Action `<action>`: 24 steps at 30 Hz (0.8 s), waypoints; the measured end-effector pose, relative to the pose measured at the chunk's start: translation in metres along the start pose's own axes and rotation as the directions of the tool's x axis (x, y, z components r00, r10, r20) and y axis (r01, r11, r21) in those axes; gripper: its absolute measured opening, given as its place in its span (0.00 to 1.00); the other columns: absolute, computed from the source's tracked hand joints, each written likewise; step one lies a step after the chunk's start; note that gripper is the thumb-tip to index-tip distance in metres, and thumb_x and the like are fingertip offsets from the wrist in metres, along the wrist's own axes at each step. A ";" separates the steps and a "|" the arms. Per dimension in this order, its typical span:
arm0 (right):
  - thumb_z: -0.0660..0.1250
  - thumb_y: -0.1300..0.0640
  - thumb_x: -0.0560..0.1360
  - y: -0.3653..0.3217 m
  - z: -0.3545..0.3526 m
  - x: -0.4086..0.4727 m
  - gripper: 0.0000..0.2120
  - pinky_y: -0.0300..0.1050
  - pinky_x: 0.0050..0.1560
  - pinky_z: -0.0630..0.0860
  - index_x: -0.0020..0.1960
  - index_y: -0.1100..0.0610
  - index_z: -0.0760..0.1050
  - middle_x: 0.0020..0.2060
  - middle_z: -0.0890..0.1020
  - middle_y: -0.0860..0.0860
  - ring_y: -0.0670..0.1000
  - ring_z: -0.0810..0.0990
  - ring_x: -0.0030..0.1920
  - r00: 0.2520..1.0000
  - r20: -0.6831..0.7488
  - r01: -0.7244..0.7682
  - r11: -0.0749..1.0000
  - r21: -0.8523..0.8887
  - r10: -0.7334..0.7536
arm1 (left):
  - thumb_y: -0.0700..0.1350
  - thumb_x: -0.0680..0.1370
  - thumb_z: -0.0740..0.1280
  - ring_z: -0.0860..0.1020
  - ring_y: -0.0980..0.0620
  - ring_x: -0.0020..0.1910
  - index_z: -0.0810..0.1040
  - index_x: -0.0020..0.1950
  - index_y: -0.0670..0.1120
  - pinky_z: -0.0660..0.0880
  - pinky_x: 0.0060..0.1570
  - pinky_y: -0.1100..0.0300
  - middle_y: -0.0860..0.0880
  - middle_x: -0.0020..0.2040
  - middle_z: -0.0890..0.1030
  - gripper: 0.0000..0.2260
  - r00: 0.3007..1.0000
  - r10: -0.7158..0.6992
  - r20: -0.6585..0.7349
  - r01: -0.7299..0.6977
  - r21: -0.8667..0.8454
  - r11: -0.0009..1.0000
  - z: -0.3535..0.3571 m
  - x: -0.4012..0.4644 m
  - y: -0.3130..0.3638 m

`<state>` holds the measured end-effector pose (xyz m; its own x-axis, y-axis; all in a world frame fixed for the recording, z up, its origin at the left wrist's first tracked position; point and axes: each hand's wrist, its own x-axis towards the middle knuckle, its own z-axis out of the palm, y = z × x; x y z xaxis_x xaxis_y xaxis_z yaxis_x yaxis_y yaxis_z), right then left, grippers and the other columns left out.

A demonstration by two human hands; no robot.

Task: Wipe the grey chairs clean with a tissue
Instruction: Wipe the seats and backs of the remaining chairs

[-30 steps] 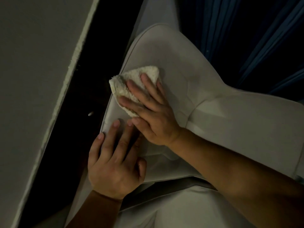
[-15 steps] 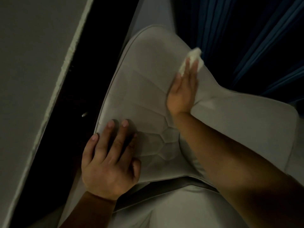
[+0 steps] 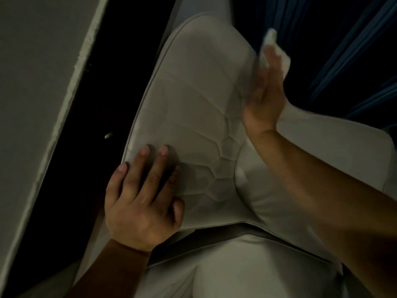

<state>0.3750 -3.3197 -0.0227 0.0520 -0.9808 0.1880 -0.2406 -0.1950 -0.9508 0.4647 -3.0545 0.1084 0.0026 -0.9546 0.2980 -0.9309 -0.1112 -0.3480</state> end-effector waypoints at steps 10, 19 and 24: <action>0.54 0.42 0.81 0.025 0.016 0.016 0.27 0.60 0.75 0.55 0.78 0.50 0.58 0.77 0.61 0.56 0.58 0.57 0.77 0.977 0.171 0.170 0.946 -0.277 -0.125 | 0.54 0.75 0.60 0.68 0.45 0.76 0.85 0.62 0.51 0.61 0.72 0.48 0.47 0.74 0.74 0.20 1.000 0.005 0.012 -0.005 0.008 1.000 0.000 0.000 0.000; 0.47 0.33 0.79 0.114 -0.030 0.056 0.30 0.45 0.66 0.67 0.68 0.47 0.74 0.64 0.77 0.51 0.54 0.75 0.64 0.709 0.257 -0.633 0.754 -0.179 0.656 | 0.52 0.73 0.61 0.68 0.44 0.76 0.85 0.60 0.50 0.62 0.71 0.46 0.48 0.74 0.73 0.20 1.000 0.013 0.026 -0.014 0.042 0.999 0.000 0.000 0.002; 0.48 0.39 0.82 0.109 -0.048 0.031 0.27 0.39 0.67 0.66 0.70 0.53 0.72 0.67 0.76 0.52 0.50 0.73 0.66 0.750 0.072 -0.646 0.751 -0.136 0.658 | 0.51 0.73 0.61 0.68 0.44 0.76 0.85 0.60 0.49 0.61 0.72 0.47 0.47 0.74 0.73 0.21 1.000 0.014 0.020 -0.015 0.058 0.998 0.002 0.000 0.000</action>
<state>0.3039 -3.3713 -0.1086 -0.0494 -0.8635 -0.5019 -0.3466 0.4861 -0.8022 0.4654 -3.0547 0.1063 -0.0028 -0.9613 0.2755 -0.9080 -0.1130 -0.4034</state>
